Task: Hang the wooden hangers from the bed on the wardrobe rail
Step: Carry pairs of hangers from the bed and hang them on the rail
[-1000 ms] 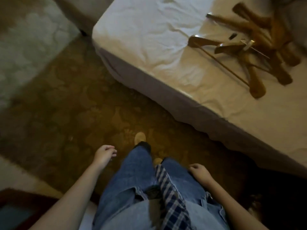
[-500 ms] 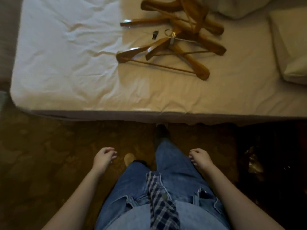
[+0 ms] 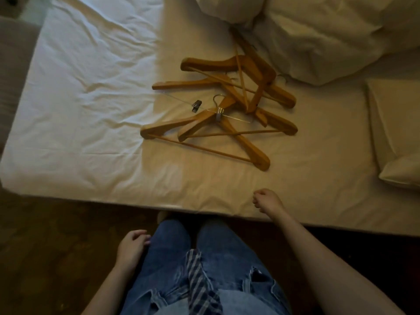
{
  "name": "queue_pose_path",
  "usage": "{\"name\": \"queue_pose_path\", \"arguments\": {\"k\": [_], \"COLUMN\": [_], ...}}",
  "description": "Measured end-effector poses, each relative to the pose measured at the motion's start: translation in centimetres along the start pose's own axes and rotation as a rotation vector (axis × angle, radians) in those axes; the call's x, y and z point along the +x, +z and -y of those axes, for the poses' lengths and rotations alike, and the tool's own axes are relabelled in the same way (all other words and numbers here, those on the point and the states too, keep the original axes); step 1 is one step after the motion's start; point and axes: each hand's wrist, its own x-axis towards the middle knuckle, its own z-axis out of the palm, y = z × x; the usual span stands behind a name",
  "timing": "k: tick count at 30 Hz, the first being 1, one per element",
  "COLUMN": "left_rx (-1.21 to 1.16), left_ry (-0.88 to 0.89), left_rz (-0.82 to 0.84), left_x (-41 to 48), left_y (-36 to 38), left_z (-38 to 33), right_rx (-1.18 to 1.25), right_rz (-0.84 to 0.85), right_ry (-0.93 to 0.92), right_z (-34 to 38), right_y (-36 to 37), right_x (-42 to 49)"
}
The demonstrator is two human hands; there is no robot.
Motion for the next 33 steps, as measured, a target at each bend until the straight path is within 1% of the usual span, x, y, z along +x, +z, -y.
{"name": "queue_pose_path", "arguments": {"k": [4, 7, 10, 13, 16, 18, 19, 21, 24, 27, 28, 30, 33], "left_rx": [0.060, 0.025, 0.063, 0.183, 0.217, 0.213, 0.198, 0.173, 0.136, 0.068, 0.053, 0.037, 0.087], "left_ry": [0.046, 0.050, 0.077, 0.184, 0.300, 0.393, 0.434, 0.499, 0.585, 0.672, 0.685, 0.714, 0.782], "left_rz": [0.036, 0.101, 0.183, 0.224, 0.273, 0.310, 0.326, 0.342, 0.353, 0.351, 0.360, 0.393, 0.366], "left_x": [0.1, 0.7, 1.6, 2.8, 3.8, 4.3, 4.5, 5.0, 6.0, 6.7, 6.9, 7.6, 8.9], "left_y": [2.0, 3.0, 4.0, 4.8, 5.5, 6.1, 6.5, 7.6, 9.6, 12.2, 13.2, 15.2, 17.8], "left_z": [-4.1, -7.6, -11.5, -15.8, -20.3, -23.6, -25.5, -29.3, -35.1, -40.9, -42.7, -45.6, -48.5], "right_rx": [0.015, 0.040, 0.110, 0.182, 0.202, 0.184, 0.172, 0.157, 0.307, 0.413, 0.478, 0.613, 0.684], "right_rz": [0.036, 0.060, 0.082, 0.078, 0.061, 0.017, -0.009, -0.110, -0.294, -0.470, -0.499, -0.501, -0.507], "right_ry": [0.062, 0.121, 0.186, 0.267, 0.364, 0.375, 0.353, 0.275, 0.163, -0.006, -0.041, -0.099, -0.154], "right_z": [0.3, 0.0, -0.3, -0.5, -0.8, -0.1, 0.8, 4.0, 12.3, 20.9, 23.8, 28.7, 34.0], "right_y": [0.8, 2.2, 3.5, 4.4, 5.0, 5.1, 4.7, 3.0, -1.1, -5.4, -6.5, -8.1, -9.0], "right_x": [0.4, -0.5, -2.0, -3.2, -3.5, -3.3, -2.8, -1.0, 1.8, 6.2, 7.6, 10.6, 15.4]}}
